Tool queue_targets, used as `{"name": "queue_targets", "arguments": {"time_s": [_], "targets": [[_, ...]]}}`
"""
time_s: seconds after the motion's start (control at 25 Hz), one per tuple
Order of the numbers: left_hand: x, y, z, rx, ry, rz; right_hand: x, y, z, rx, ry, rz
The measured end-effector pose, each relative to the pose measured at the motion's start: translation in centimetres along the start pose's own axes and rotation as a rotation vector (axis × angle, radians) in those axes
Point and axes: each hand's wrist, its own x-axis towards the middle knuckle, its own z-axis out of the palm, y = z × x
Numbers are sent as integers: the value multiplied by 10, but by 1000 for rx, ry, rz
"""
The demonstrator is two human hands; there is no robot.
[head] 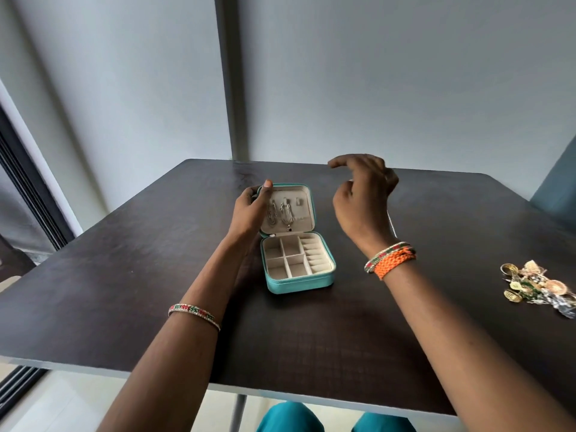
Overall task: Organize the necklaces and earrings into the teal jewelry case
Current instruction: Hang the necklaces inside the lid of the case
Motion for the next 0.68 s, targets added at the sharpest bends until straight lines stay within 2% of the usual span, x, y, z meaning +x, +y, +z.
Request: {"name": "queue_targets", "arguments": {"time_s": [0.24,0.4,0.56,0.68], "targets": [[-14,13,5,89,-22,17,15,66,-43,110,-64,226],[-13,53,8,339,5,189,14,125,-48,18,-222,381],[-37,106,62,327,-94,281,22,156,-36,-84,-270,461],[-57,109,125,224,-194,303,31,158,-19,-161,-308,529]]}}
